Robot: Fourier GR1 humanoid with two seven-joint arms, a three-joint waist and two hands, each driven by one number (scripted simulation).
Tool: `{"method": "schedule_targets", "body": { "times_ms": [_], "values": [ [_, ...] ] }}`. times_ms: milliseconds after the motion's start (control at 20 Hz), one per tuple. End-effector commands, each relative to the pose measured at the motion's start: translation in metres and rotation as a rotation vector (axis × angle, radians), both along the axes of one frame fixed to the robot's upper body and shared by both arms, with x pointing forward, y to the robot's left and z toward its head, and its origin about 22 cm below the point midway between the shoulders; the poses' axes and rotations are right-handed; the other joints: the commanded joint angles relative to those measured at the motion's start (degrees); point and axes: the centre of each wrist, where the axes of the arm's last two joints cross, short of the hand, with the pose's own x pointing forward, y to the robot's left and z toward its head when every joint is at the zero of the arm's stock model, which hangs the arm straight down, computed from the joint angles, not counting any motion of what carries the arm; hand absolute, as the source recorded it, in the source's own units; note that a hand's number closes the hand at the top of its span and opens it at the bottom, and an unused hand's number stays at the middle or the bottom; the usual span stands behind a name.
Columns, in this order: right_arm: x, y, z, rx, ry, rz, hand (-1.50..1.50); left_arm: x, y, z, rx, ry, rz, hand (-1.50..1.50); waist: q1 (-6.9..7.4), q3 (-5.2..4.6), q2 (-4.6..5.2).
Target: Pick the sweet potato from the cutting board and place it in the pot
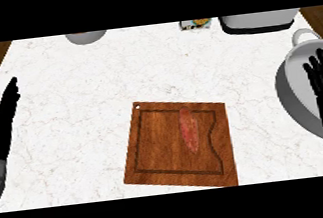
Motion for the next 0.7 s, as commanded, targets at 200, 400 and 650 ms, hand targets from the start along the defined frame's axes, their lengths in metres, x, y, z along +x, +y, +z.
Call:
{"method": "schedule_targets", "body": {
  "times_ms": [200,400,650],
  "values": [
    [0.065,0.040,0.023,-0.094,-0.080,0.382,1.50,0.020,-0.056,0.034,-0.309,-0.190,-0.129,0.00,5.79,1.61,2.30],
    [0.078,0.049,-0.002,-0.427,-0.091,0.368,-1.50,0.025,-0.085,0.032,-0.445,-0.163,-0.160,0.00,5.45,1.62,2.96],
    [0.102,0.056,-0.031,-0.281,-0.254,0.509,-1.50,0.018,-0.079,0.038,-0.451,-0.159,-0.123,0.00,3.26,1.66,2.11]
  ]
}}
